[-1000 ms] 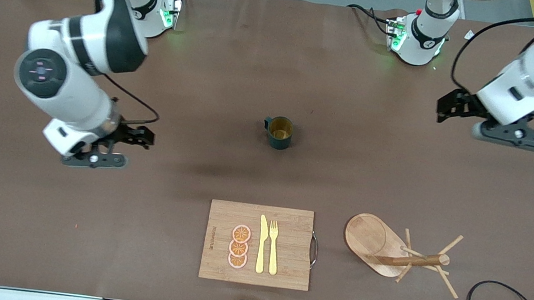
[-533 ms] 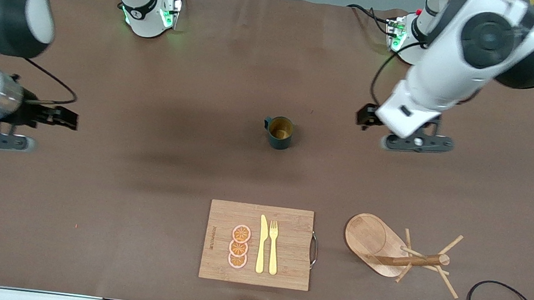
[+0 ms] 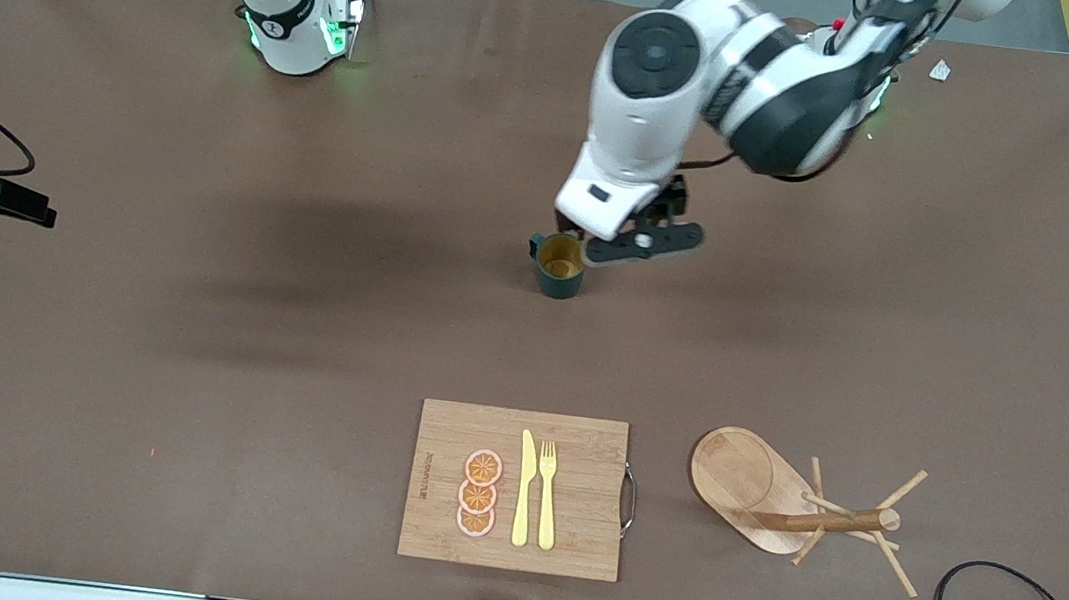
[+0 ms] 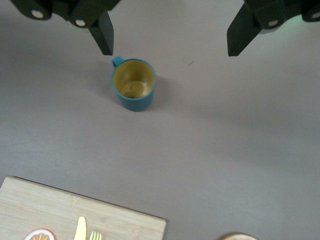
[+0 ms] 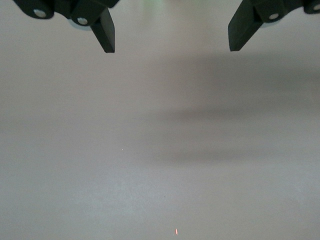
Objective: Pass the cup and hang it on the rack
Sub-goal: 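Retract the right gripper while the left gripper reaches toward the mug, then lower the left gripper onto the mug rim and grasp it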
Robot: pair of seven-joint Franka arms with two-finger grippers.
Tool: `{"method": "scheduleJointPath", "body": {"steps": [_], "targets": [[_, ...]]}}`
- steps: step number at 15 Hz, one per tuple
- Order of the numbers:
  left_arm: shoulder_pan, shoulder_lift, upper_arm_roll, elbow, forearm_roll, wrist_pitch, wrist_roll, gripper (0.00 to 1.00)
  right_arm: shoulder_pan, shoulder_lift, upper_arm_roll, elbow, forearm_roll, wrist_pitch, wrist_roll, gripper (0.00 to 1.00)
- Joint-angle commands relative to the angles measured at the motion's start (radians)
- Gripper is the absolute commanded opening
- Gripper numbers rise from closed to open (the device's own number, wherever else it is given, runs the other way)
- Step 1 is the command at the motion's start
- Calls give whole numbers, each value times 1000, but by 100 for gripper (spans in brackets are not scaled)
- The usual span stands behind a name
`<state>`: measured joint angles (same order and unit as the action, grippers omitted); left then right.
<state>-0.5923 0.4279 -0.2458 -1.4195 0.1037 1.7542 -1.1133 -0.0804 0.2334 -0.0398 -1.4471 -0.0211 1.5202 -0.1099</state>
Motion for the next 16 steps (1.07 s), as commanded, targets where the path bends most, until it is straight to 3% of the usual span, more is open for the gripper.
{"method": "scheduleJointPath", "body": {"steps": [1,9,13,16], "targets": [[-101,80,11,40,82,31,-159,100,-2,3,17,25,-14,-9,4,100],[-306,258,17,73,347,87,-635,100,16,6,18,34,49,-8,12,100],[-377,319,17,74,510,87,-894,100,19,-43,20,-16,53,14,12,100],[-406,356,26,73,537,79,-1016,99,49,-110,17,-85,49,46,53,100]]}}
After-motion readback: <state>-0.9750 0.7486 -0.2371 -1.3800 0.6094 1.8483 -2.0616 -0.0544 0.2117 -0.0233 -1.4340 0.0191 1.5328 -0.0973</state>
